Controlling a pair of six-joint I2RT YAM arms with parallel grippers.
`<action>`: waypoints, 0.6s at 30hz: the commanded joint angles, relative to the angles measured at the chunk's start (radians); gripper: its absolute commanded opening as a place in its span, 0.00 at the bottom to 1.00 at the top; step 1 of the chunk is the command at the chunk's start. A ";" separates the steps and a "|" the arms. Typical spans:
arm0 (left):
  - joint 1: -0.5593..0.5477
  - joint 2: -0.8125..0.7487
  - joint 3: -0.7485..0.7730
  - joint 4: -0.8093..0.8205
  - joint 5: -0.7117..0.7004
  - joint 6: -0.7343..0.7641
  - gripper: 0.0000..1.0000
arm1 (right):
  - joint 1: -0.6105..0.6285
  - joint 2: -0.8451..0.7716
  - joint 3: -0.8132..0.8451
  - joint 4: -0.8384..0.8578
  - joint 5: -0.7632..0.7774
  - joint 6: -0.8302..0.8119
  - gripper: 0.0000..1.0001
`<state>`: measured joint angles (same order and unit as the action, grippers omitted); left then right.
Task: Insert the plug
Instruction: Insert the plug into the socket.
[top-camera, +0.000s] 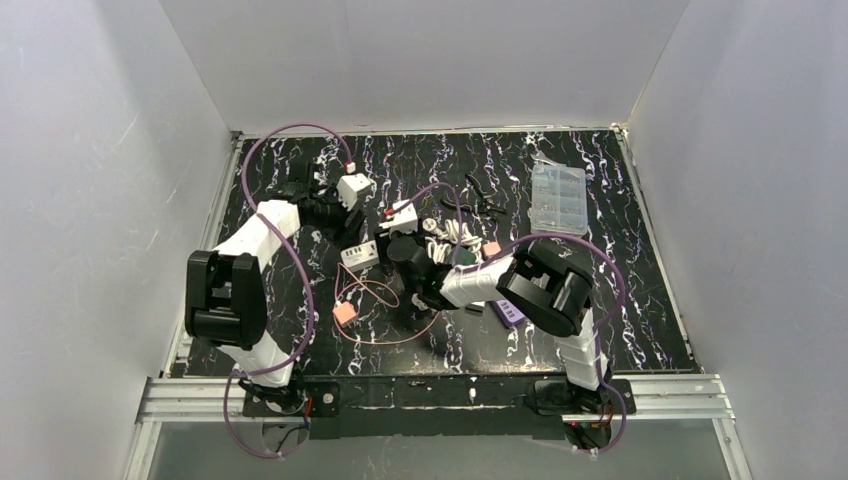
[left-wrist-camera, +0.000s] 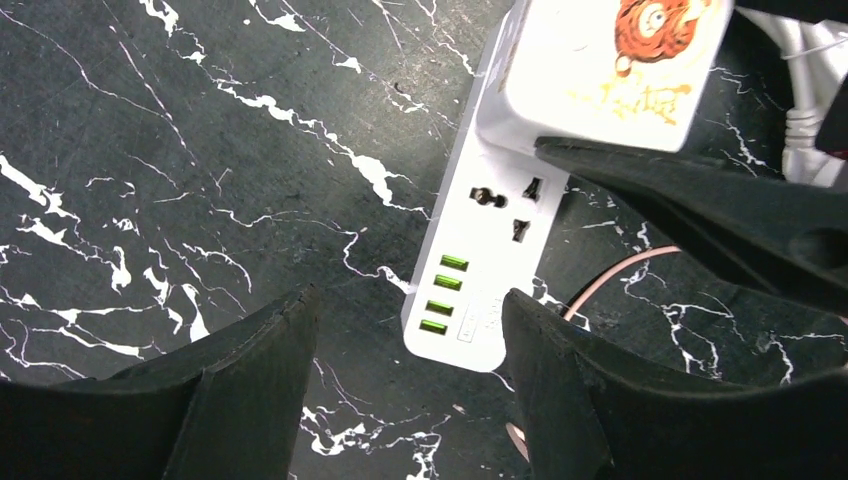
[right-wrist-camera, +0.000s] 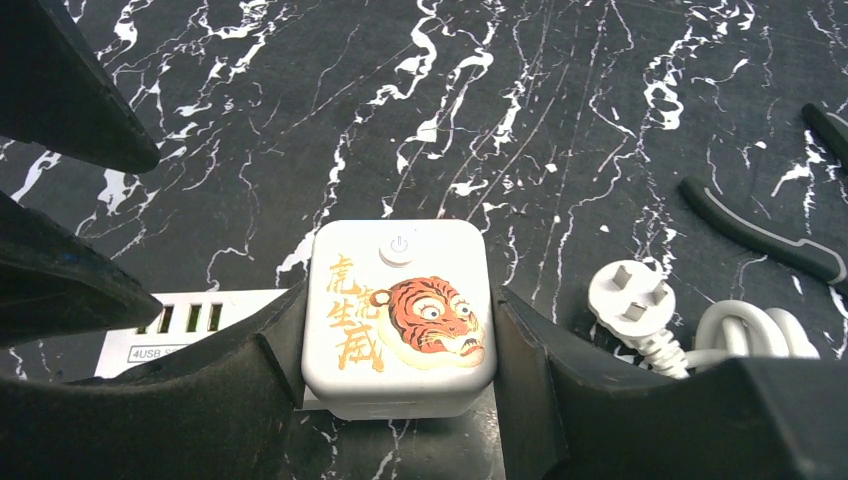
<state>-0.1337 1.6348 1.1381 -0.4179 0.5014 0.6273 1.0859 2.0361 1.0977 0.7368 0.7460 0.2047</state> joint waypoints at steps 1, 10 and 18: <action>0.015 -0.073 0.029 -0.069 0.025 -0.024 0.66 | 0.035 0.085 0.031 -0.189 -0.093 0.053 0.43; 0.067 -0.113 0.040 -0.092 -0.076 -0.040 0.65 | 0.034 0.143 0.200 -0.229 -0.179 0.013 0.46; 0.092 -0.152 0.028 -0.130 -0.073 -0.033 0.66 | 0.012 0.073 0.215 -0.278 -0.187 0.009 0.88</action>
<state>-0.0486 1.5391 1.1458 -0.5003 0.4244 0.5941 1.1007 2.1391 1.3148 0.5827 0.6090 0.2104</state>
